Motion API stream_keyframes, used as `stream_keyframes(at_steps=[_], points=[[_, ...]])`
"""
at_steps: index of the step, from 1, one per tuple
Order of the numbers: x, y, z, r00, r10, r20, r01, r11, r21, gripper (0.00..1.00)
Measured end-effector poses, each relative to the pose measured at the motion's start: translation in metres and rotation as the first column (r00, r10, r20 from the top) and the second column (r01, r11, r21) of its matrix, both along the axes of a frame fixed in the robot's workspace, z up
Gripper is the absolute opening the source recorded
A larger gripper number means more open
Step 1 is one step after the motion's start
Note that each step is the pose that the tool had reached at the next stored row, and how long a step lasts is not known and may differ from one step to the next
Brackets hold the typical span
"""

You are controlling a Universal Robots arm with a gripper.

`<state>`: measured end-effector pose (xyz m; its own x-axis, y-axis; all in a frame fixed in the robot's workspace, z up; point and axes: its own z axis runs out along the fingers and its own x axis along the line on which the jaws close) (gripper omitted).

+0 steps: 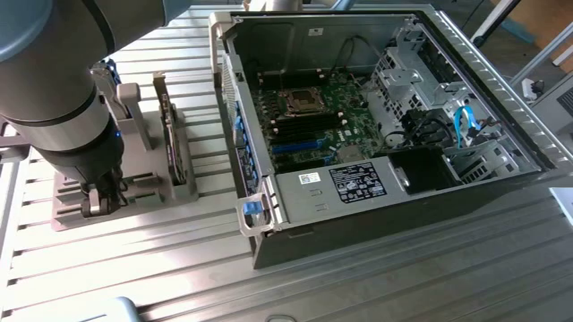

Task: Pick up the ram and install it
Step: 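Pick up the ram and move it above insertion slot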

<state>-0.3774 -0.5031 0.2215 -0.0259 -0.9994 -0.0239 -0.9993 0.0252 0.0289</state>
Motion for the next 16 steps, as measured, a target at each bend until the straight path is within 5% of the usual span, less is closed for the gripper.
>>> stream_keyframes(at_steps=[16], points=[[0.0000,0.0000,-0.0048,0.9998,0.020,0.0000,-0.020,0.9998,0.0000,0.30]])
